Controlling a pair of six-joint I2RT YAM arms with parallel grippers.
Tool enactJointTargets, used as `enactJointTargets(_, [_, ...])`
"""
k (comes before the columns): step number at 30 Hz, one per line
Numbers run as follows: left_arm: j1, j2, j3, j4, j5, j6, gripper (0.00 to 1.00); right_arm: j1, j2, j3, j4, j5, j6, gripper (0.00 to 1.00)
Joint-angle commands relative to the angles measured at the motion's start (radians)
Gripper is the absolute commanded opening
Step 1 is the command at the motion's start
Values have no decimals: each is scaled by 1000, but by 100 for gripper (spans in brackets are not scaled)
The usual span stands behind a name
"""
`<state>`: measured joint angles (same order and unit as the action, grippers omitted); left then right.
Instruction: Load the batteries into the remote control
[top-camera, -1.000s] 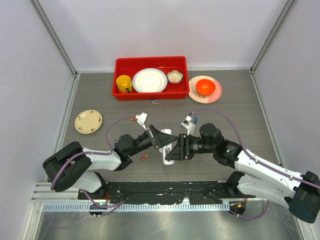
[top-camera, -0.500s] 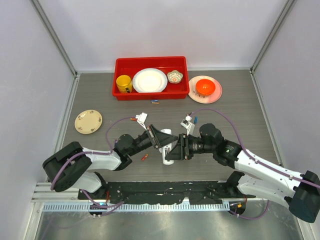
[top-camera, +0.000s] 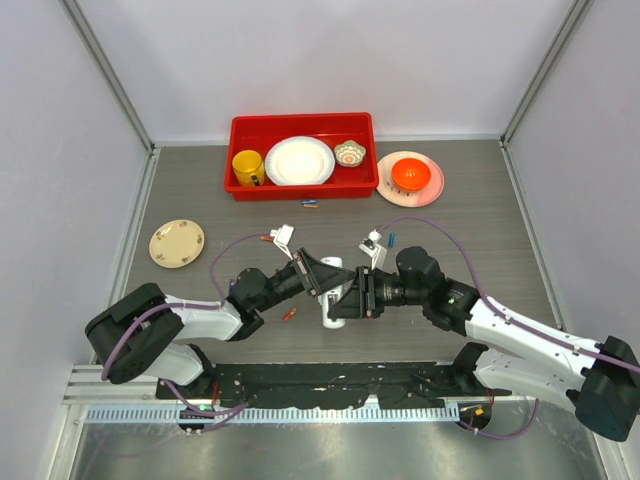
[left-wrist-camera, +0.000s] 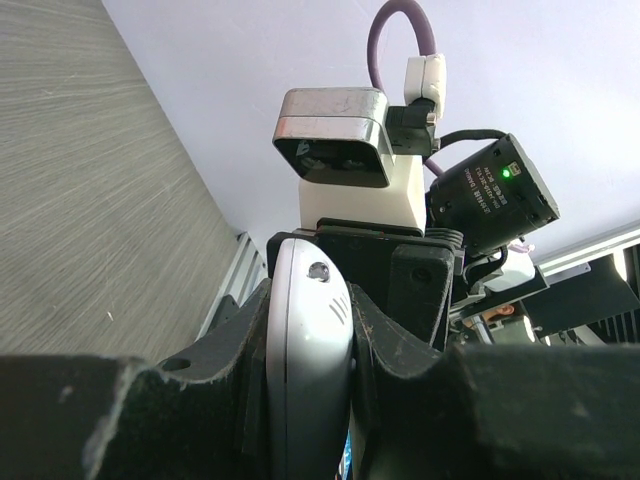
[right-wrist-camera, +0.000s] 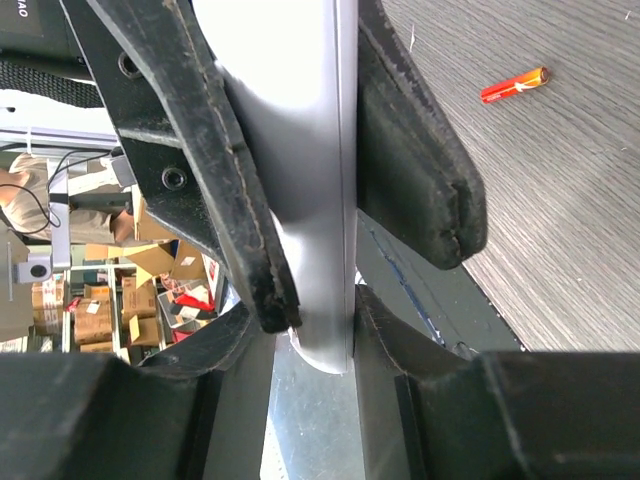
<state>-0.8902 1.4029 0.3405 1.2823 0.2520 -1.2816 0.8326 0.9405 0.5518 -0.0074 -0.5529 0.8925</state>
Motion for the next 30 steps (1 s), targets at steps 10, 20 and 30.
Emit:
enactJointTargets(10, [-27,5,28,264,38,1,0,-3,32,-7,136,85,57,39])
enactJointTargets(20, [-29,7,9,264,17,21,0,-3,66,13,169,53,57,46])
enactJointTargets(30, [-27,5,2,264,1,30,0,-3,1,17,118,11,23,54])
